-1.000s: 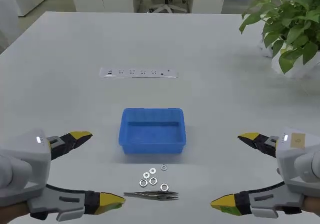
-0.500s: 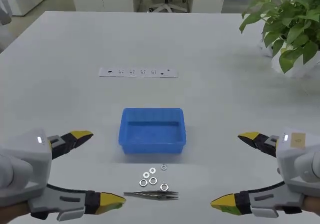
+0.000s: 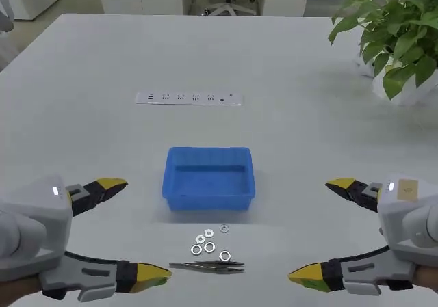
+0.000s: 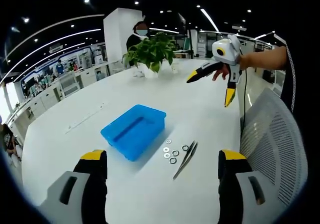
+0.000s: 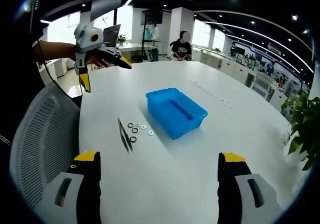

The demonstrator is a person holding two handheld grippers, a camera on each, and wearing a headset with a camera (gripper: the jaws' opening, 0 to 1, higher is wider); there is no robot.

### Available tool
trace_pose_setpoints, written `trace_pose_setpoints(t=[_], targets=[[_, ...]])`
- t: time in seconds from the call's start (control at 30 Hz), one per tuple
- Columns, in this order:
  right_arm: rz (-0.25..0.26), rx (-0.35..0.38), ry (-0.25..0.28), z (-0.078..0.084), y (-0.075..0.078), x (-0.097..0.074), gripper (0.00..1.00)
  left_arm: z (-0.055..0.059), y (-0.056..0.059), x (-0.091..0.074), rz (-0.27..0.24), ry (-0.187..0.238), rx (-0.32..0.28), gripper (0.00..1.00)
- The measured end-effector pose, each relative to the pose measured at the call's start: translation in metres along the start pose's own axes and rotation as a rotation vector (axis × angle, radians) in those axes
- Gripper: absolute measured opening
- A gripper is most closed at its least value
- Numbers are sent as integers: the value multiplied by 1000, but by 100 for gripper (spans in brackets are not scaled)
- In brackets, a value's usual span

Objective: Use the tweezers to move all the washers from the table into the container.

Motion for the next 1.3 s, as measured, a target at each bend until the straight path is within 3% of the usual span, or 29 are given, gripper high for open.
trace_pose_setpoints(t=[0.8,1.3], targets=[[-15,-16,-19,2,4,5,98,2,-5,9,13,-16,13,97],[-51,-68,-47,-1,7,21,95,6,-8,20,39,-39,36,97]])
Point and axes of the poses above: the centre of the closed fingertips' face, and the gripper's own axes: x roughly forward along the fingers, y roughly to its right, z roughly out of its underside, the point moved 5 cm from there along -x, roughly backward along the fingers, and after that the axes turned 2 degrees about y, right-handed, at the moved point
